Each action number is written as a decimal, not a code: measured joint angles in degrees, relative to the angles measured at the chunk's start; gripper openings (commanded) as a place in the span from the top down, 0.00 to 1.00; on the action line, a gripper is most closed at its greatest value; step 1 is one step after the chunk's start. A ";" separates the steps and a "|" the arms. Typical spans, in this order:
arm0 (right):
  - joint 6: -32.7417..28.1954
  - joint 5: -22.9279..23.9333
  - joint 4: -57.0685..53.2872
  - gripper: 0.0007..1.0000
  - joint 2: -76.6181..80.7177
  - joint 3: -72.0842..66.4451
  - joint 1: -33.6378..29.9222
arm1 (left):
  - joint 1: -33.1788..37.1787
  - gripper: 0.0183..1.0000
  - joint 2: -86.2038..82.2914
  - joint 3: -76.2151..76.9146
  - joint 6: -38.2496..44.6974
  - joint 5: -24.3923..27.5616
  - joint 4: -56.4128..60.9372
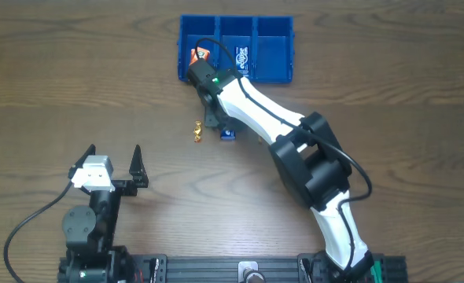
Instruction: Sort Candies Into Trays
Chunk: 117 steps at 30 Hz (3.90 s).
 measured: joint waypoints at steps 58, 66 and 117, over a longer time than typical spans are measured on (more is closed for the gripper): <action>-17.86 9.09 13.88 0.00 5.05 21.20 -9.44 | 0.00 0.00 0.00 0.00 0.00 0.00 0.00; -13.92 8.50 -19.28 0.00 -0.20 37.16 -3.39 | 0.00 0.00 0.00 0.00 0.00 0.00 0.00; 6.29 -3.50 -7.52 0.85 13.00 19.54 7.91 | 0.00 0.00 0.00 0.00 0.00 0.00 0.00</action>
